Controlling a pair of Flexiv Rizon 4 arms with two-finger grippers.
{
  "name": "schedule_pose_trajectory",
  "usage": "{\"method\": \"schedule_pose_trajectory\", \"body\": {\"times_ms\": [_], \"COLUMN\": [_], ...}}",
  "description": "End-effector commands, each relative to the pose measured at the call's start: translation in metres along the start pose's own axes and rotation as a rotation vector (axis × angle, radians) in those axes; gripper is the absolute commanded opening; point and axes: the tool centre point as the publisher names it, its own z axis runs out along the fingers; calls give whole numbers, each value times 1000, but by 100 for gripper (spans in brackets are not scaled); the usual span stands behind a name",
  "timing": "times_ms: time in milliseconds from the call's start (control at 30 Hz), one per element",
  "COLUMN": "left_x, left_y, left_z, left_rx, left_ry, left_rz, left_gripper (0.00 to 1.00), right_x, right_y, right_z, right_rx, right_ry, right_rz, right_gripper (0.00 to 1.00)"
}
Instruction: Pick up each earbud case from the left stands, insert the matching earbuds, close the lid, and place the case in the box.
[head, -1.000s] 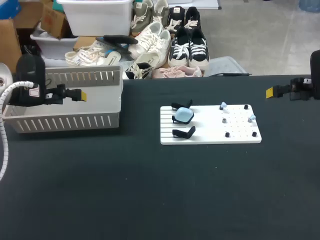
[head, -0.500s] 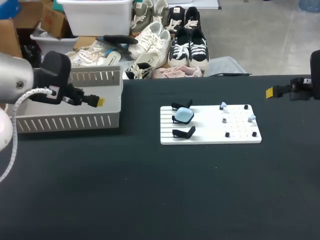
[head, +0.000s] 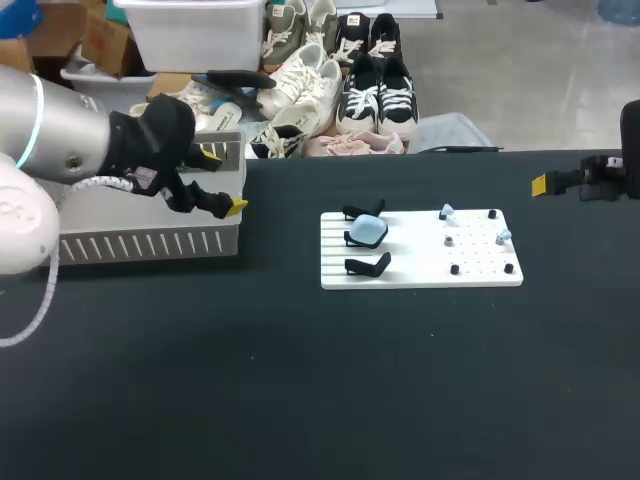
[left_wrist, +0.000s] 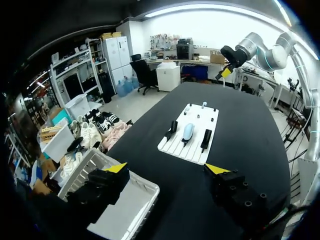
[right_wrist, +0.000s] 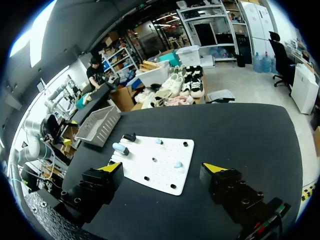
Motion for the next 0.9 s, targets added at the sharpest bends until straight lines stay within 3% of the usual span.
{"method": "schedule_pose_trajectory", "body": {"times_ms": [33,767,900], "left_x": [-7,-10,-6], "left_y": [4,3,-2], "left_z": [22,25,25], "left_rx": [151,139,106], "left_ry": [-4,-5,-47], "left_rz": [191,176,184], "left_gripper": [100,100,100], "right_x": [0,0,0], "right_y": [-1,-1,-1], "right_z": [0,0,0], "right_rx": [-3,-3,-3], "right_ry": [1,1,1], "right_rz": [-1,-1,-1], "right_gripper": [100,100,100]}}
